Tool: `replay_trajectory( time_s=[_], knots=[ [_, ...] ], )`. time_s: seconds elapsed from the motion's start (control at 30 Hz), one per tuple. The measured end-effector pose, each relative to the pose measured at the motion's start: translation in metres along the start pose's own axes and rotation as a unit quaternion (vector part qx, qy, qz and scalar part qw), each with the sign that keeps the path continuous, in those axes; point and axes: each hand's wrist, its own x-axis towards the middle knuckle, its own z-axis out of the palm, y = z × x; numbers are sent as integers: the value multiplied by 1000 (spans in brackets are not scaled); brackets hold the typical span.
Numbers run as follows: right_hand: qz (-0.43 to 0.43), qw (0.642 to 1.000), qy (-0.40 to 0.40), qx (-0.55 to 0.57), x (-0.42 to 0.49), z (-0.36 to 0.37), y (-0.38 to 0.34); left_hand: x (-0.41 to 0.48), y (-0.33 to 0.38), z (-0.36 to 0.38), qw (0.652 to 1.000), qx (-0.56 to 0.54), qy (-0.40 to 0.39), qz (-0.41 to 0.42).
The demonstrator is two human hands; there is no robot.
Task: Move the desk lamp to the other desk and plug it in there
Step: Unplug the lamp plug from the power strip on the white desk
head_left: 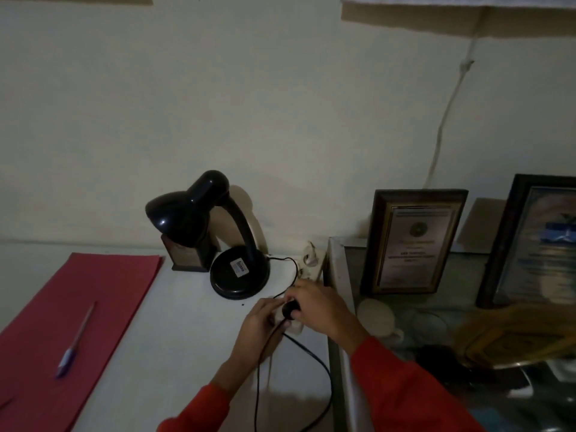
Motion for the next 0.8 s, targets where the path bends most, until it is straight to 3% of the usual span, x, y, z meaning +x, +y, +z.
replay_trajectory(
  time_s=[0.33, 0.8],
  knots=[
    [-25, 990, 36, -135, -2, 8, -3, 11, 3, -4, 998, 18, -15, -64],
    [7, 995, 90, 45, -13, -5, -4, 13, 10, -12, 995, 33, -62, -71]
  ],
)
